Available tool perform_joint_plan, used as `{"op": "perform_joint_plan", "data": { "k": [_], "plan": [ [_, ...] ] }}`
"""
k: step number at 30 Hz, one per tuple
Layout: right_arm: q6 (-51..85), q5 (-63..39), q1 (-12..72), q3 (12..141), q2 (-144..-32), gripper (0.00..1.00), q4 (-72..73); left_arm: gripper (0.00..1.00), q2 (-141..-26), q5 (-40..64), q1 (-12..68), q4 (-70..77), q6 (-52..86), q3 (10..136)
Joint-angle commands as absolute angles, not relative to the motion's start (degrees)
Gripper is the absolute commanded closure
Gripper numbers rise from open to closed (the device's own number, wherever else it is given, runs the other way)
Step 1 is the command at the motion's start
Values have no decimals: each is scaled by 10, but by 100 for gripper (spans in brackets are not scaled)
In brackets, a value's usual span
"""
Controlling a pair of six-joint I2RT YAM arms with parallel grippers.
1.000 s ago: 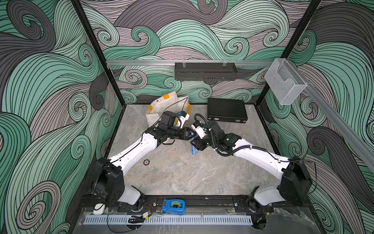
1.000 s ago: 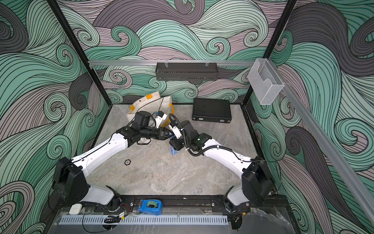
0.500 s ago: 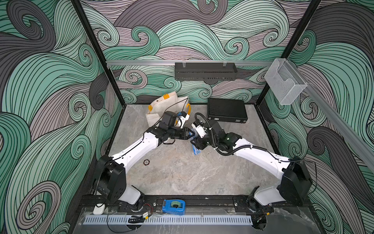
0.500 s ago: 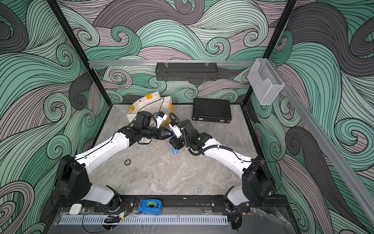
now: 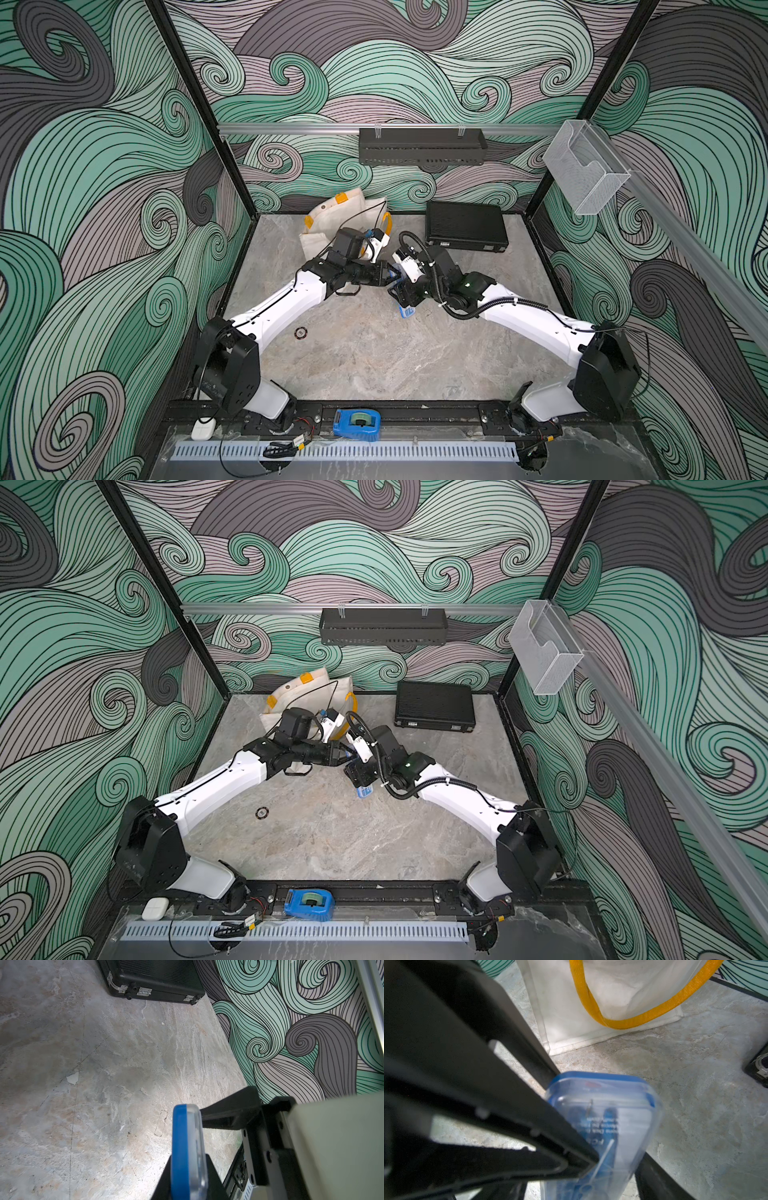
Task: Put the compass set into the canvas bag
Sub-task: Pick up the compass set at the center of the board, then place the compass set in the canvas bag.
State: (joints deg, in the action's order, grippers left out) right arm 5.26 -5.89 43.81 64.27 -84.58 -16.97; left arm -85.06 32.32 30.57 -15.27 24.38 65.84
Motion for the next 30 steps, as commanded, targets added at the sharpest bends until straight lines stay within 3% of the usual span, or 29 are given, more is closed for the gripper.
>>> {"op": "perform_joint_plan", "data": {
  "k": [1,2,10,17,25,30],
  "plan": [
    [50,-41,438,659,-847,4,-173,88,-856,318,304,-145,249,689],
    [50,-33,438,657,-840,0,-176,88,-857,312,302,-147,249,691],
    [79,20,406,631,-743,0,-200,90,-874,301,277,-154,249,727],
    [149,58,328,627,-674,0,-242,91,-875,279,225,-125,260,786],
    [170,53,304,594,-719,0,-232,90,-901,250,138,-187,229,941],
    [176,59,303,578,-753,0,-219,90,-939,144,106,-255,165,1022]
  ]
}}
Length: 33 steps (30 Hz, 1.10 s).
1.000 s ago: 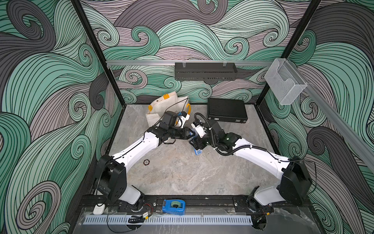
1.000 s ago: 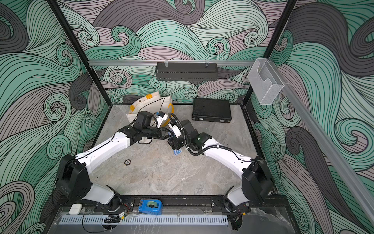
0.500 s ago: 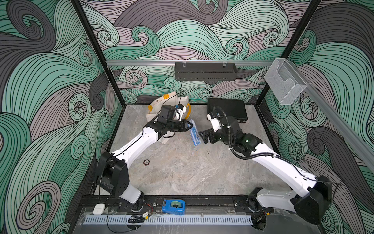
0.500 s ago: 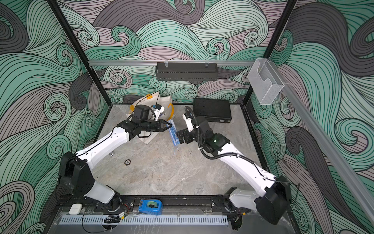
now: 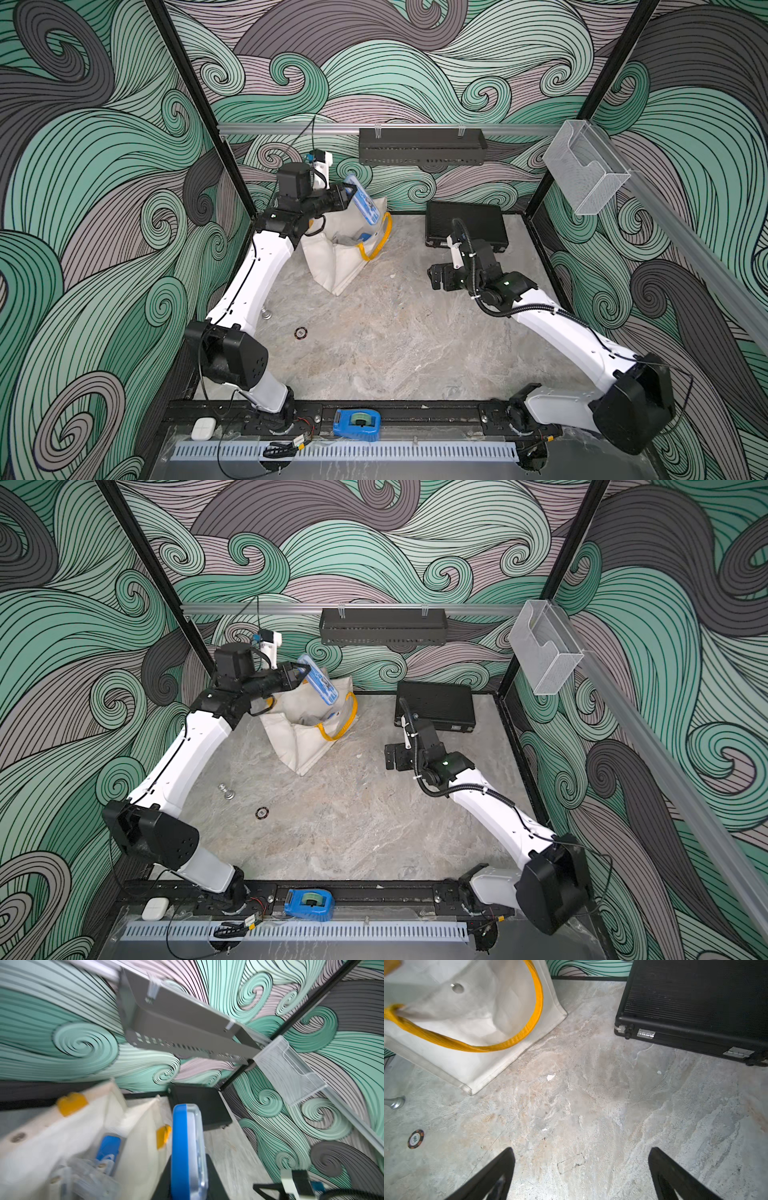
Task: Put the compass set into the canvas bag
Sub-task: Place the compass set in the canvas bag.
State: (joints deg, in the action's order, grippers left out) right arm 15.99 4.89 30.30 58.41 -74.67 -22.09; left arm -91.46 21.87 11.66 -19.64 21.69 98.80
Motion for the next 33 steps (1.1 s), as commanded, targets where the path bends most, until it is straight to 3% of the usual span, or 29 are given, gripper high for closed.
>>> {"op": "perform_joint_plan", "data": {
  "k": [1,14,16,19,33],
  "plan": [
    [176,61,302,576,-757,0,-218,90,-948,125,106,-270,147,1032],
    [180,73,303,569,-805,0,-225,93,-1089,49,106,-288,128,1006],
    [180,76,303,568,-809,0,-226,89,-1102,47,106,-295,127,1011],
    [183,90,301,566,-814,0,-227,78,-1110,42,106,-299,127,1010],
    [187,119,238,561,-814,0,-220,2,-1022,39,106,-282,125,984]
  ]
}}
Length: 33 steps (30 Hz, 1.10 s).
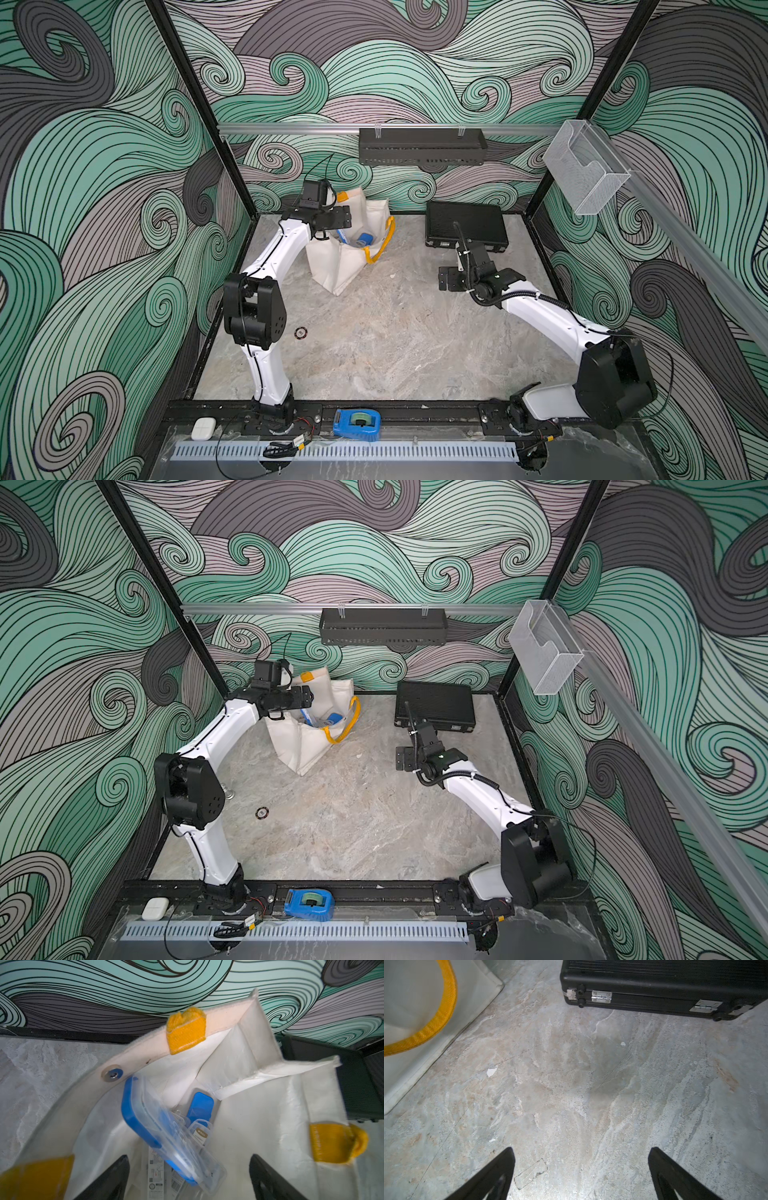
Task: Put the compass set into the canvas bag
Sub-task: Place the compass set in the canvas bag, then reset both arms
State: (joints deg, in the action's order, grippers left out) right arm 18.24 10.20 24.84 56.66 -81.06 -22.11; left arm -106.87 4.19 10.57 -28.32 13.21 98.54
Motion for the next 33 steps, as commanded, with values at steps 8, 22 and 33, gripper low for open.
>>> {"op": "perform_joint_plan", "data": {
  "k": [8,22,33],
  "plan": [
    [160,156,197,558,-807,0,-216,1,-890,-68,106,-256,129,879],
    [141,229,121,537,-832,0,-183,1,-706,-297,99,-237,206,621],
    [81,218,85,455,-840,0,12,1,-692,-343,95,-132,177,450]
  ]
}}
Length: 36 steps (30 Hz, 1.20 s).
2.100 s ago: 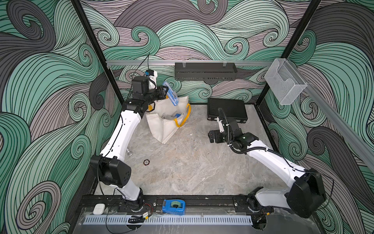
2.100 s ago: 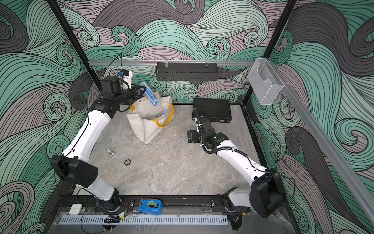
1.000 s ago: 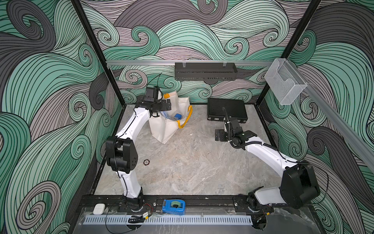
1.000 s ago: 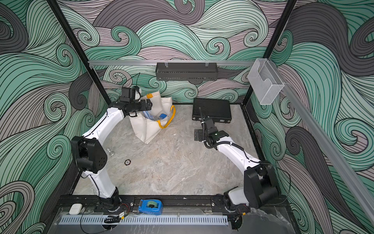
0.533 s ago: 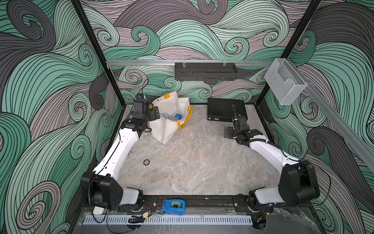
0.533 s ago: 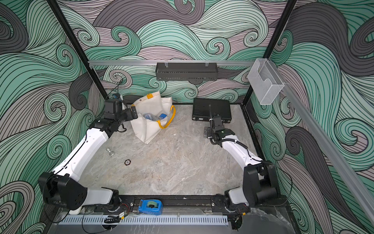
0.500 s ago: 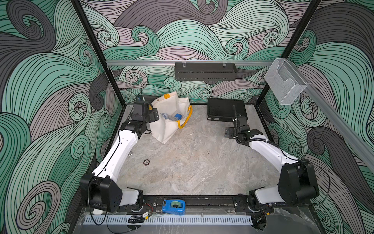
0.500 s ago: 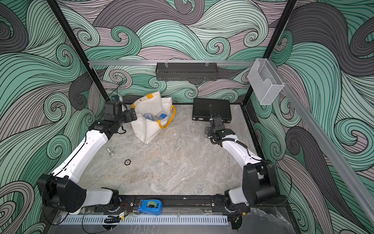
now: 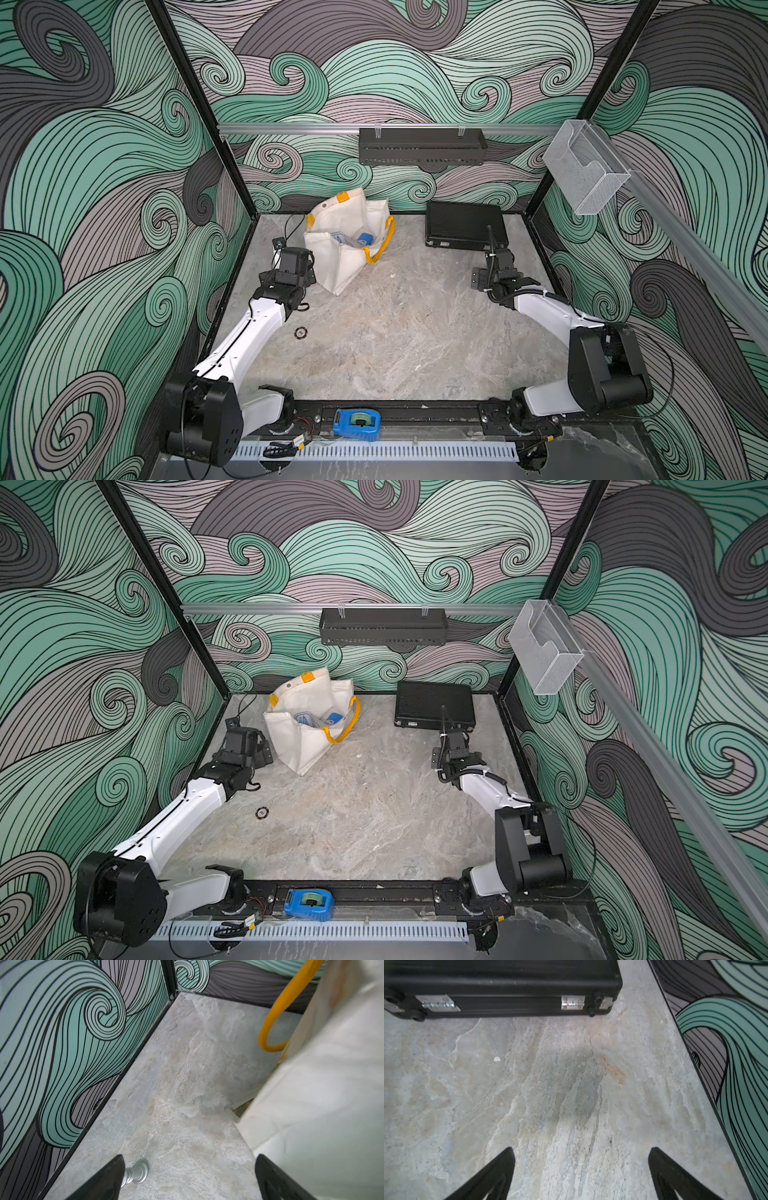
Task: Put the compass set into the canvas bag
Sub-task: Reset both arms
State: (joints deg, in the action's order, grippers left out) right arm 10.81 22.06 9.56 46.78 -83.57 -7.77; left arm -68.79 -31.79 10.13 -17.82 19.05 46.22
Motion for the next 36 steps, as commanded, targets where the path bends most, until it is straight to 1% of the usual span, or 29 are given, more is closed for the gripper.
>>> {"op": "perform_joint_plan", "data": {
  "k": [1,2,3,5,6,7,8,11,12,14,17,18,20,22,23,25,27,29,31,33,36],
  "plan": [
    [70,213,80,432,-843,0,70,1,-694,-344,94,-120,174,439],
    [53,187,72,406,-851,0,135,1,-696,-343,92,-104,171,428],
    [55,182,64,416,-863,0,108,1,-697,-340,91,-83,167,417],
    [30,198,59,399,-889,0,155,1,-700,-336,85,-37,158,392],
    [23,209,60,397,-880,0,146,1,-701,-334,83,-21,154,383],
    [5,220,59,366,-868,0,205,1,-703,-331,82,-2,143,374],
    [-1,233,58,323,-856,0,296,1,-704,-333,81,10,138,368],
    [21,192,32,238,-847,0,447,1,-710,-330,75,96,109,335],
    [19,182,29,229,-848,0,468,1,-714,-326,73,133,97,319],
    [13,154,29,235,-843,0,441,1,-733,-320,67,218,69,286],
    [-7,115,29,219,-888,0,525,1,-778,-318,57,309,38,264],
    [-8,114,29,218,-886,0,524,1,-785,-316,56,320,31,265],
    [-5,110,27,225,-878,0,491,1,-797,-271,47,362,17,261],
    [-6,110,27,223,-882,0,505,1,-824,-220,31,378,22,258],
    [-5,110,27,225,-881,0,499,1,-854,-192,23,441,15,237],
    [-5,109,26,223,-879,0,499,1,-890,-178,12,522,14,216],
    [-6,108,26,222,-879,0,500,1,-894,-176,8,494,17,230],
    [-6,108,27,222,-879,0,501,1,-870,-175,1,382,41,265],
    [-6,108,26,222,-879,0,499,1,-883,-171,-6,424,40,257],
    [-6,108,26,223,-878,0,498,1,-872,-174,-6,387,51,265],
    [-6,108,26,223,-880,0,500,1,-874,-174,-6,397,48,263]
  ]
}}
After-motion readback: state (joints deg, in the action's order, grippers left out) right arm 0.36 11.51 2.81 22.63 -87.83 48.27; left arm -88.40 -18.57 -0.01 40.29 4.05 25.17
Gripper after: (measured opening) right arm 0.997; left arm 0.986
